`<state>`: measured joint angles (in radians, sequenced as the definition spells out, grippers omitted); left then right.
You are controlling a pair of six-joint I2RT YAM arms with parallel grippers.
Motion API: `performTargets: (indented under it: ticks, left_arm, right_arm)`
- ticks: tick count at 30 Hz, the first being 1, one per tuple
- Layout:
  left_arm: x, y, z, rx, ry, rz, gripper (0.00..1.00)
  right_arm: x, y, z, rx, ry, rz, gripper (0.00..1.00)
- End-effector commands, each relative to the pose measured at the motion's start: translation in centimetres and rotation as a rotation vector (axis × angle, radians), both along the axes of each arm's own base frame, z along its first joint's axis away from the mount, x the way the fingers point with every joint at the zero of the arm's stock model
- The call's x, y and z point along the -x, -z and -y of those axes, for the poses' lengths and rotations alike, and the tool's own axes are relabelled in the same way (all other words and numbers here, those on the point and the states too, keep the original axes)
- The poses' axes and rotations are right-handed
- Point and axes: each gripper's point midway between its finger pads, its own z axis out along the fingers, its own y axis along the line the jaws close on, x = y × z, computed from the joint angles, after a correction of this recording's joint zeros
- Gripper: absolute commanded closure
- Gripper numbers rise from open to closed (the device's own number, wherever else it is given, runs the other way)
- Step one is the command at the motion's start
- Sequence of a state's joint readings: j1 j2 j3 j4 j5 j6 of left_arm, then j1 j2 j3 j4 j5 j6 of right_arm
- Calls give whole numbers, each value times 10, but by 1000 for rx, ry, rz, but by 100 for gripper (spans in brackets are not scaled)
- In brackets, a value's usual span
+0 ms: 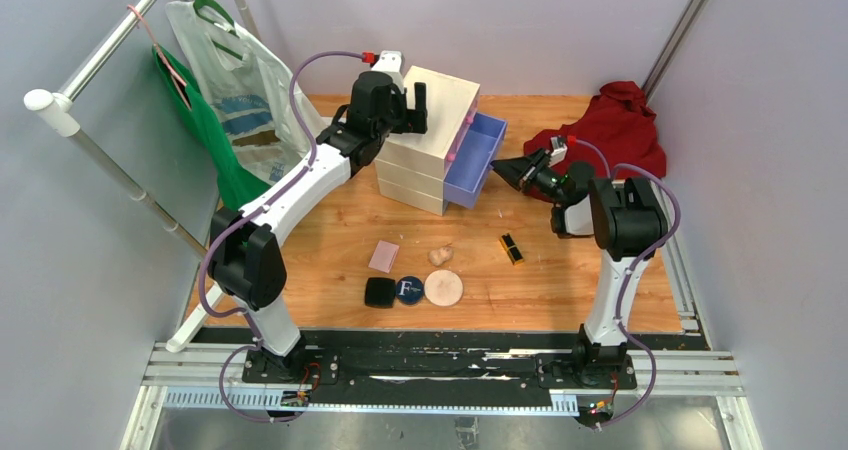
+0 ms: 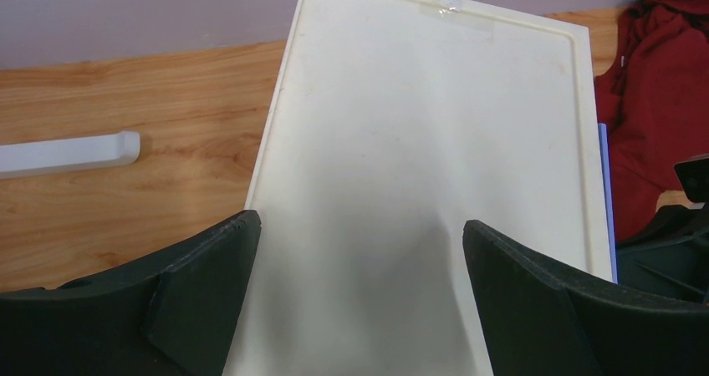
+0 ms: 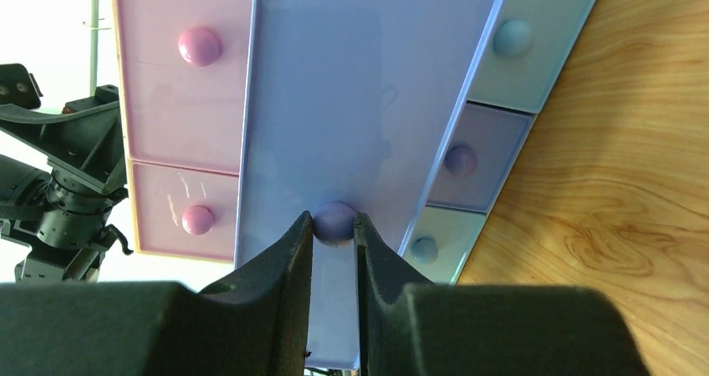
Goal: Organize the makeup
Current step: Open the drawer in the storage box.
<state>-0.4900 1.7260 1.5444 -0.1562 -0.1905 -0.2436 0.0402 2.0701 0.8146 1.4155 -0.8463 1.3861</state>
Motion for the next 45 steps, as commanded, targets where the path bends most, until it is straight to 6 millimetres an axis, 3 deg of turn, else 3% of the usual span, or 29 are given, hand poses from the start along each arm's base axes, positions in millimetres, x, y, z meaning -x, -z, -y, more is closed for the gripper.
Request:
performTargets:
  ticks: [1, 14, 19, 27, 33, 38, 41, 45]
  left_arm:
    - [13, 79, -20, -95, -39, -230, 2]
    - [12, 86, -18, -95, -38, -243, 2]
    - [12, 85, -18, -91, -37, -240, 2]
    - [13, 85, -18, -91, -35, -245, 2]
    - [15, 81, -17, -82, -30, -238, 2]
    - [18, 81, -17, -77, -24, -240, 2]
    - [20, 80, -16, -66, -18, -239, 2]
    - [22, 79, -15, -53, -11, -239, 2]
  right_arm:
    - [6, -7, 19, 17, 24, 62, 99]
    - [14, -11, 33, 12, 33, 79, 99]
    - [15, -16, 33, 15, 26, 89, 74]
    - [15, -27, 34, 97, 40, 95, 62]
    - [20, -40, 31, 246, 48, 98, 61]
    - [27, -45, 32, 622, 79, 74, 57]
    - [33, -62, 34, 877, 117, 65, 51]
    - [36, -93, 26, 984, 125, 85, 47]
